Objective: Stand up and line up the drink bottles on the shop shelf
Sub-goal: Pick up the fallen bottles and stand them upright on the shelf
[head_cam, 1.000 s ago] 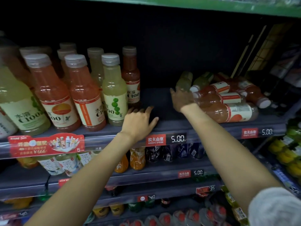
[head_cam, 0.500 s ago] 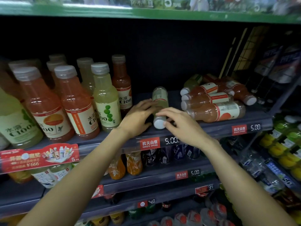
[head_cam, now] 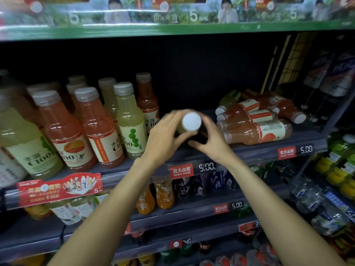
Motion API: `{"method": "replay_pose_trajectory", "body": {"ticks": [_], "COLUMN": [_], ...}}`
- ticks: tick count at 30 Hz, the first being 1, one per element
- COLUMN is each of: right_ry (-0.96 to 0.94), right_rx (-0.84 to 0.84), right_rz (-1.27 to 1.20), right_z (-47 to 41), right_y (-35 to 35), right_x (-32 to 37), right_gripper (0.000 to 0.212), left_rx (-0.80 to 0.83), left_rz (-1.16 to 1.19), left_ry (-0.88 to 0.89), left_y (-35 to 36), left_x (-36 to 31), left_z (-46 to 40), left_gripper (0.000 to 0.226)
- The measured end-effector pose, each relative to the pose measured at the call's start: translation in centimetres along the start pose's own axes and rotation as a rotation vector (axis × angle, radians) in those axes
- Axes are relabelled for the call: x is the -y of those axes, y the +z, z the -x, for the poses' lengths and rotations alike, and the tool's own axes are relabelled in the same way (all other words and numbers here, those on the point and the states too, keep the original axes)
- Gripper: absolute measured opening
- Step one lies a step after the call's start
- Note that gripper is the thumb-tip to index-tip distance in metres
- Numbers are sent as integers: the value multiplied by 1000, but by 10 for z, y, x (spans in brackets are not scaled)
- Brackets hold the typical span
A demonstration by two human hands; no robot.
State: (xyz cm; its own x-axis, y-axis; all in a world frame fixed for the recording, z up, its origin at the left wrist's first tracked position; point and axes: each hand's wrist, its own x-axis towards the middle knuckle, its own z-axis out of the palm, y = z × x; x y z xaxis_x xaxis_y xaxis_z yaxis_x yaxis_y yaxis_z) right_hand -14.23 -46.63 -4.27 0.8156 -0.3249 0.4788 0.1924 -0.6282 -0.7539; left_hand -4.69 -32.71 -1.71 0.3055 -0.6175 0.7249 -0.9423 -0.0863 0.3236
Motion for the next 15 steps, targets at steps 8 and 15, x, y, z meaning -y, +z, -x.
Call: {"method": "replay_pose_trajectory", "body": {"ticks": [8,15], "right_ry": [42,35], "right_rx": [-33,-121], "right_rz": [-47,24], "right_z": [-19,-31], "right_y": [29,60], "right_x": [19,25], "right_gripper": [92,82], "left_rx": [-180,-145], "left_rz": [-36,-235], "left_ry": [-256,-176], "left_y": [-30,-29], "left_x": [-4,7], "left_z": [-29,-6], "left_gripper": [61,76]}}
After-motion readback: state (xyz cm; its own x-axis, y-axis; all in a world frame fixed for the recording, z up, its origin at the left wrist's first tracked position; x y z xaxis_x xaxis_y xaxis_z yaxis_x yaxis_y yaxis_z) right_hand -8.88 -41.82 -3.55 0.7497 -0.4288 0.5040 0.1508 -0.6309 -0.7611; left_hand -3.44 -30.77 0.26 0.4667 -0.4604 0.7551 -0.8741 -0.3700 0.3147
